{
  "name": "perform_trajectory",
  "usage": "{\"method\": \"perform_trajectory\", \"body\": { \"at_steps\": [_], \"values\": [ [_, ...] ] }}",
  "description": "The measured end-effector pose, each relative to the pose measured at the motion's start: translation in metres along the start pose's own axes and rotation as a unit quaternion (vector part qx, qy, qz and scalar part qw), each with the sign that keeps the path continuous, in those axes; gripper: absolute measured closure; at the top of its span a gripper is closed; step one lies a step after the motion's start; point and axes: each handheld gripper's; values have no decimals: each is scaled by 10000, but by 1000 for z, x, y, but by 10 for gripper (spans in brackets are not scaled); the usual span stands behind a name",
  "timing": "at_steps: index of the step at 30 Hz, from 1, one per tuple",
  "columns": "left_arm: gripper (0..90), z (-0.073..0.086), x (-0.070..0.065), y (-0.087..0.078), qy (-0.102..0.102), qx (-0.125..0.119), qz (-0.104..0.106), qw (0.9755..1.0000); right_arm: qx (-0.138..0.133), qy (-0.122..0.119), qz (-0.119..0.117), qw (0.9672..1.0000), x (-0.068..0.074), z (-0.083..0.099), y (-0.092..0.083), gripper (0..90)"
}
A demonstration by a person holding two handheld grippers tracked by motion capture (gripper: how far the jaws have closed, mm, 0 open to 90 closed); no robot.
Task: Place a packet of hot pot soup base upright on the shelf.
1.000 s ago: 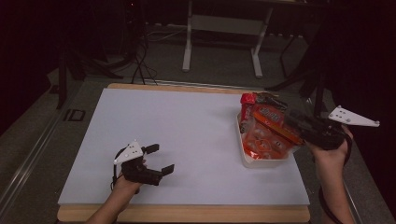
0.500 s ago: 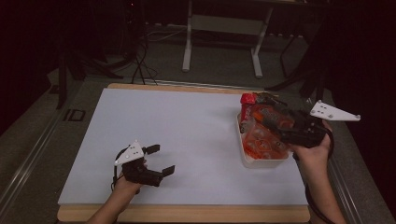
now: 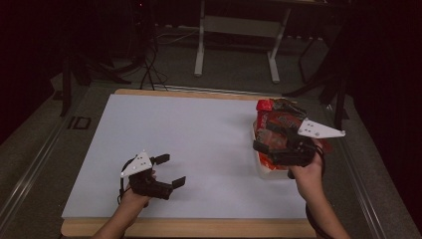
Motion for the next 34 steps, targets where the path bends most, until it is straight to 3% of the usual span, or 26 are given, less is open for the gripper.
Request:
{"method": "perform_trajectory", "body": {
  "at_steps": [8, 11, 16, 26, 34],
  "values": [
    [9, 0, 0, -1, -8, -16, 5, 10000, 299, -33, -193, 9994, 11, 39, 13, 145],
    [8, 0, 0, -1, 2, -14, 16, 10000, 385, -63, -158, 9991, 13, 47, 14, 145],
    [9, 0, -2, -1, 58, 12, 25, 10000, 540, 63, -246, 9982, 15, 69, 13, 146],
    [8, 0, -3, -1, 88, 19, 36, 10000, 823, 146, -340, 9959, 20, 95, 3, 145],
    [9, -1, -4, -1, 130, -9, 33, 9999, 868, 217, -285, 9956, 15, 100, 2, 144]
  ]
}}
Point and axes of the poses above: each handheld gripper's, and its own axes: y roughly forward along the jaws, z roughly out of its underside, x roughly to its left, and after that the axes turned 12 degrees about -x, right-handed
